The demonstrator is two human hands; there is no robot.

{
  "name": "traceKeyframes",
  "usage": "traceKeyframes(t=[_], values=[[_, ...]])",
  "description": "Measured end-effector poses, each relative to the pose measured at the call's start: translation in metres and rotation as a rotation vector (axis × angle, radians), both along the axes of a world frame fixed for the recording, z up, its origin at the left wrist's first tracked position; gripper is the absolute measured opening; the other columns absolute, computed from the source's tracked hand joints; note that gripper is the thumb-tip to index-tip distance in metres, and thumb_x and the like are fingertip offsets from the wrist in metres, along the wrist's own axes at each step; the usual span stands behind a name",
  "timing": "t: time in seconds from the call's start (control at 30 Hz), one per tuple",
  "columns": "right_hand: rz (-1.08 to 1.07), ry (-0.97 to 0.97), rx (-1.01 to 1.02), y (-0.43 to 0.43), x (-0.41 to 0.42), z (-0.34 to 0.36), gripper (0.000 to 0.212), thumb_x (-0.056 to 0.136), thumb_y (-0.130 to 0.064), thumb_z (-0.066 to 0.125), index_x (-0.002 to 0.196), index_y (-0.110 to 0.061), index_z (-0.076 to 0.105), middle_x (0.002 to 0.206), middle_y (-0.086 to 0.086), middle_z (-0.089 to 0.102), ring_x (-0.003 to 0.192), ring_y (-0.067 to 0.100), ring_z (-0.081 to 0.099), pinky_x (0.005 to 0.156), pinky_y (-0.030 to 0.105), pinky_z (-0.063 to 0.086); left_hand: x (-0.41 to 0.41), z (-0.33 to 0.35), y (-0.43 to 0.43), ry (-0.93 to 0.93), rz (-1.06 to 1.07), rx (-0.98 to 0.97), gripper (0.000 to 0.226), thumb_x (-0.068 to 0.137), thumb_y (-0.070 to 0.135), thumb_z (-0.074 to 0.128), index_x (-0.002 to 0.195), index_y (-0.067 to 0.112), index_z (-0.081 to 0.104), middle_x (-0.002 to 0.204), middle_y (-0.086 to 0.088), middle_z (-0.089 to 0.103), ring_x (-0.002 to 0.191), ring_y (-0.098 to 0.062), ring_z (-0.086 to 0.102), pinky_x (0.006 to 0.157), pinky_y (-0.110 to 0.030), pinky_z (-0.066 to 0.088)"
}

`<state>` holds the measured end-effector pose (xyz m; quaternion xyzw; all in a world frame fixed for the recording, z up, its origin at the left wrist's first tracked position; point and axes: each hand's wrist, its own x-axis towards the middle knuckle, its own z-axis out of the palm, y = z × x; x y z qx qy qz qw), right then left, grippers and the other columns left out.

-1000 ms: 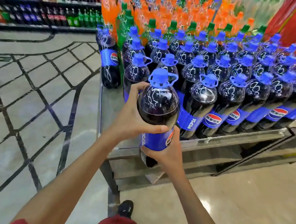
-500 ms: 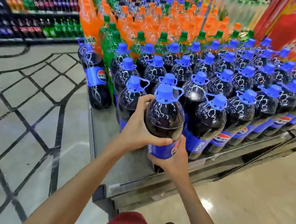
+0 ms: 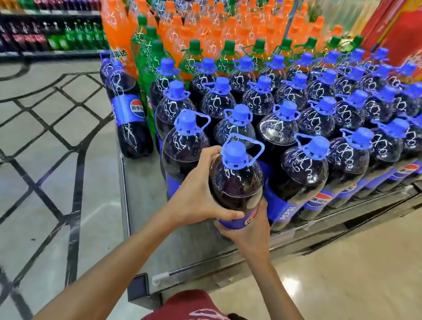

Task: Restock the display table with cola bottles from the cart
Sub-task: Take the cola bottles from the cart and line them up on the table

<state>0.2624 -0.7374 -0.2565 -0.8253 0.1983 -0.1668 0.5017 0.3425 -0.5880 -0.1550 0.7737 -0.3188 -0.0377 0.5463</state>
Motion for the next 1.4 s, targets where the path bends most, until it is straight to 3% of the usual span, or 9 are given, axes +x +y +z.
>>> traceKeyframes(t=[0.33,0.53,0.63,0.8,1.0,1.13,1.23,1.3,1.4], values=[[-0.049,0.032,-0.006,0.001,0.001,-0.016,0.107,0.048,-0.038,0.1,0.137,-0.028,0.039,0.127,-0.009,0.064,0.11,0.012,0.064,0.09,0.032,0.054,-0.001,-0.006,-0.002,0.029,-0.033,0.072,0.113,0.051,0.019,0.101,0.139,0.021,0.029,0.132,0.006,0.056,0.125,-0.013,0.056,0.106,-0.037,0.046],[-0.05,0.017,-0.026,-0.001,0.002,-0.017,0.104,0.049,-0.044,0.098,0.133,-0.029,0.04,0.123,-0.009,0.064,0.113,0.017,0.063,0.088,0.035,0.054,0.002,-0.005,-0.006,-0.001,-0.05,0.084,0.112,0.051,0.019,0.101,0.138,0.02,0.031,0.134,0.001,0.053,0.127,-0.012,0.053,0.106,-0.025,0.043],[-0.06,-0.024,-0.052,-0.001,0.001,-0.016,0.109,0.047,-0.043,0.099,0.139,-0.025,0.043,0.125,-0.012,0.056,0.12,0.018,0.055,0.094,0.038,0.051,0.002,-0.005,-0.005,-0.022,-0.043,0.101,0.116,0.05,0.026,0.101,0.142,0.018,0.032,0.138,0.002,0.049,0.131,-0.013,0.05,0.109,-0.029,0.043],[-0.093,-0.035,-0.051,0.003,-0.001,-0.018,0.107,0.048,-0.053,0.095,0.138,-0.028,0.044,0.126,-0.007,0.054,0.123,0.016,0.054,0.095,0.041,0.054,-0.003,-0.007,-0.005,-0.09,-0.026,0.129,0.117,0.054,0.035,0.097,0.148,0.034,0.027,0.143,0.009,0.04,0.139,-0.012,0.04,0.115,-0.029,0.037],[-0.142,-0.006,-0.103,0.006,-0.006,-0.016,0.107,0.054,-0.056,0.093,0.142,-0.019,0.045,0.13,-0.005,0.047,0.125,0.01,0.044,0.092,0.025,0.043,0.0,-0.001,-0.007,-0.058,-0.064,0.161,0.115,0.061,0.027,0.097,0.155,0.024,0.03,0.139,0.004,0.039,0.136,-0.01,0.041,0.111,-0.043,0.044],[-0.21,0.001,-0.105,0.01,-0.01,-0.017,0.105,0.057,-0.053,0.094,0.142,-0.021,0.042,0.128,-0.008,0.044,0.123,0.011,0.046,0.085,0.026,0.044,0.0,0.0,-0.015,-0.046,-0.058,0.163,0.114,0.062,0.027,0.097,0.154,0.024,0.029,0.141,0.006,0.038,0.133,-0.002,0.041,0.114,-0.022,0.036],[-0.251,0.023,-0.139,0.012,-0.011,-0.017,0.104,0.057,-0.054,0.093,0.139,-0.018,0.041,0.128,-0.004,0.042,0.122,0.016,0.047,0.082,0.031,0.048,0.0,-0.001,-0.02,-0.049,-0.04,0.163,0.109,0.062,0.027,0.097,0.15,0.021,0.033,0.138,0.008,0.039,0.123,0.008,0.041,0.104,-0.003,0.029],[-0.258,0.038,-0.142,0.012,-0.011,-0.017,0.103,0.058,-0.053,0.093,0.139,-0.016,0.042,0.128,-0.003,0.042,0.122,0.016,0.048,0.082,0.031,0.048,0.001,-0.001,-0.02,-0.052,-0.036,0.161,0.108,0.062,0.028,0.097,0.15,0.022,0.034,0.139,0.008,0.039,0.121,0.016,0.038,0.102,-0.001,0.028],[-0.279,0.044,-0.122,0.013,-0.011,-0.016,0.106,0.056,-0.052,0.094,0.141,-0.016,0.042,0.129,-0.004,0.043,0.122,0.013,0.046,0.085,0.032,0.05,0.0,-0.004,-0.02,-0.054,-0.012,0.15,0.109,0.061,0.027,0.097,0.15,0.02,0.035,0.138,0.004,0.038,0.124,0.013,0.039,0.108,-0.008,0.032]])
